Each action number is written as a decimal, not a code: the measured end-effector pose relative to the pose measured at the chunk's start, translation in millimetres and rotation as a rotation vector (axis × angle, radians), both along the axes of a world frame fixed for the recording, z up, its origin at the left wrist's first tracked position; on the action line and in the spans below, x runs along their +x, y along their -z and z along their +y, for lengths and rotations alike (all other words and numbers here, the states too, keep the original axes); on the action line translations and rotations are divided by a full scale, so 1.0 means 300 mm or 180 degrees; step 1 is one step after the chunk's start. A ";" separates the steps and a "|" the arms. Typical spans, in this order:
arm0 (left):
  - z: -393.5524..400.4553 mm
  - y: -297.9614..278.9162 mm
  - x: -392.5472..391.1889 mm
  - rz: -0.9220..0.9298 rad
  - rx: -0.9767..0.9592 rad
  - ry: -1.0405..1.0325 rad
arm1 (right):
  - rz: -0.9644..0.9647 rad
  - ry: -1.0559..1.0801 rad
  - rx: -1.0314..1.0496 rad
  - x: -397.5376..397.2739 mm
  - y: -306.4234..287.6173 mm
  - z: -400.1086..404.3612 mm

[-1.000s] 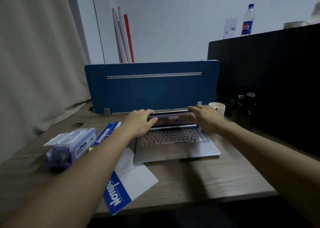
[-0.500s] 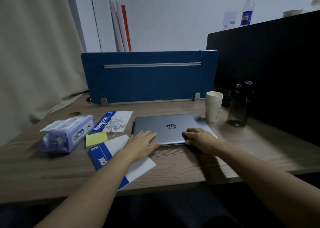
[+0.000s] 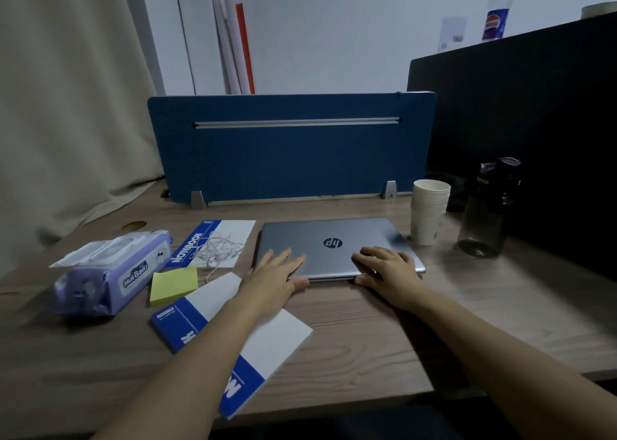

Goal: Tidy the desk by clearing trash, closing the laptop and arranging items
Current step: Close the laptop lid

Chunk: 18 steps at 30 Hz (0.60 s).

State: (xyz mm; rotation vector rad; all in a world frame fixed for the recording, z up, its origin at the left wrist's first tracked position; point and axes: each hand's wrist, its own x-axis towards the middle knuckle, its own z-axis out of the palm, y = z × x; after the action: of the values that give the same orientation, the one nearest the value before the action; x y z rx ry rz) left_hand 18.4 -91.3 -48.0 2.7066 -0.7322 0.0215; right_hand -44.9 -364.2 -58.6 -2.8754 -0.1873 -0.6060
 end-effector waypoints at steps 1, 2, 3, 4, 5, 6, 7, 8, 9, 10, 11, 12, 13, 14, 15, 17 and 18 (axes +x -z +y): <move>-0.004 0.002 0.023 0.0009 -0.0008 -0.0012 | 0.0026 0.0006 -0.0002 0.023 -0.002 -0.004; -0.010 0.003 0.046 0.0005 -0.0014 -0.0029 | 0.0045 0.0015 -0.0006 0.045 -0.003 -0.007; -0.015 0.004 0.068 -0.0016 -0.0021 -0.0052 | 0.0062 0.0024 -0.0018 0.069 -0.004 -0.010; -0.021 0.006 0.091 -0.0056 -0.0029 -0.0075 | 0.0089 0.0038 -0.0034 0.095 -0.002 -0.013; -0.027 0.009 0.112 -0.0109 -0.0036 -0.0094 | 0.0118 0.0055 -0.0054 0.121 0.000 -0.016; -0.033 0.013 0.135 -0.0167 -0.0047 -0.0109 | 0.0139 0.0067 -0.0067 0.148 0.003 -0.020; -0.036 0.017 0.156 -0.0218 -0.0068 -0.0124 | 0.0154 0.0073 -0.0069 0.174 0.005 -0.024; -0.040 0.022 0.180 -0.0256 -0.0098 -0.0139 | 0.0165 0.0075 -0.0061 0.202 0.008 -0.028; -0.043 0.027 0.204 -0.0286 -0.0132 -0.0156 | 0.0166 0.0075 -0.0052 0.229 0.010 -0.031; -0.045 0.030 0.229 -0.0310 -0.0161 -0.0172 | 0.0159 0.0079 -0.0047 0.256 0.012 -0.035; -0.049 0.033 0.253 -0.0329 -0.0185 -0.0191 | 0.0147 0.0084 -0.0046 0.282 0.013 -0.038; -0.054 0.036 0.275 -0.0346 -0.0199 -0.0209 | 0.0137 0.0089 -0.0046 0.307 0.015 -0.040; -0.060 0.038 0.298 -0.0360 -0.0199 -0.0232 | 0.0127 0.0087 -0.0046 0.333 0.018 -0.043; -0.066 0.041 0.318 -0.0358 -0.0194 -0.0267 | 0.0116 0.0083 -0.0046 0.357 0.022 -0.045; -0.072 0.041 0.337 -0.0343 -0.0203 -0.0306 | 0.0108 0.0078 -0.0046 0.381 0.024 -0.046; -0.084 0.042 0.368 -0.0327 -0.0222 -0.0377 | 0.0100 0.0084 -0.0055 0.420 0.027 -0.047; -0.092 0.047 0.391 -0.0345 -0.0219 -0.0403 | 0.0095 0.0095 -0.0039 0.448 0.032 -0.051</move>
State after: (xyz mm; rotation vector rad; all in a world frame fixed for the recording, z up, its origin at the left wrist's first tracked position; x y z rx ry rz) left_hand 135.7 -118.9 -62.1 2.6981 -0.5779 0.2211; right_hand 89.5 -379.4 -68.3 -2.9021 -0.1443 -0.5690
